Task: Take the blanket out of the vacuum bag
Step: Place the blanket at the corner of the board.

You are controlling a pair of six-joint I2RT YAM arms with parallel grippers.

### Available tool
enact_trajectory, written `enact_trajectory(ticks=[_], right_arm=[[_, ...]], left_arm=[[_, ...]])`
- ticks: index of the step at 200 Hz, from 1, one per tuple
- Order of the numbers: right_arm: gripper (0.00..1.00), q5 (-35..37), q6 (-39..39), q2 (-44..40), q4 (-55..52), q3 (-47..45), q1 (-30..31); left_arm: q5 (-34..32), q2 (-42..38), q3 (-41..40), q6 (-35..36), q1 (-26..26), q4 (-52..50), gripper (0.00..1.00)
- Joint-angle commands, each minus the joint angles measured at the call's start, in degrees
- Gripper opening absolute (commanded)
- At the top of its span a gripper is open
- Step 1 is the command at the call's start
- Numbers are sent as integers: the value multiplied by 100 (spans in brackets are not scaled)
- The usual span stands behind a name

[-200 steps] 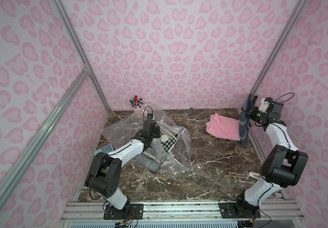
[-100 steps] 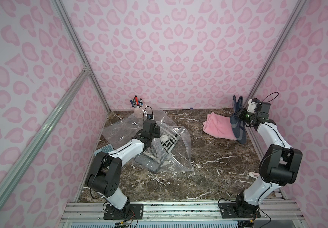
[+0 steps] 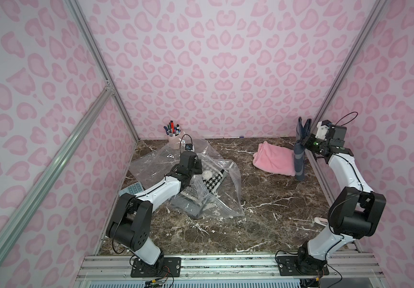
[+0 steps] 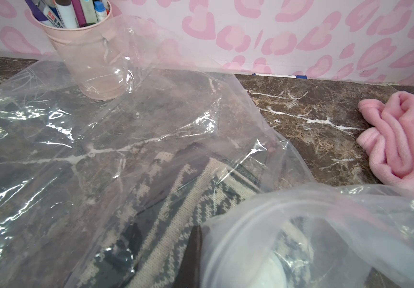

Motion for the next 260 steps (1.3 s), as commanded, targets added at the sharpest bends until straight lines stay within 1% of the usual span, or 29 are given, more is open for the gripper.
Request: enact_trajectory(ticks=[1, 96, 185, 234, 260], right_arm=[[0, -33, -70, -60, 75, 67, -8], [0, -73, -90, -314, -88, 134, -9], [0, -77, -107, -361, -240, 244, 5], [0, -68, -70, -220, -277, 381, 153], [0, -3, -46, -78, -233, 345, 363]], left_arm=[[107, -63, 14, 37, 6, 103, 4], [157, -183, 16, 11, 7, 85, 4], [206, -207, -45, -23, 7, 147, 4], [236, -181, -44, -42, 2, 191, 4], [259, -181, -119, -68, 7, 248, 4]])
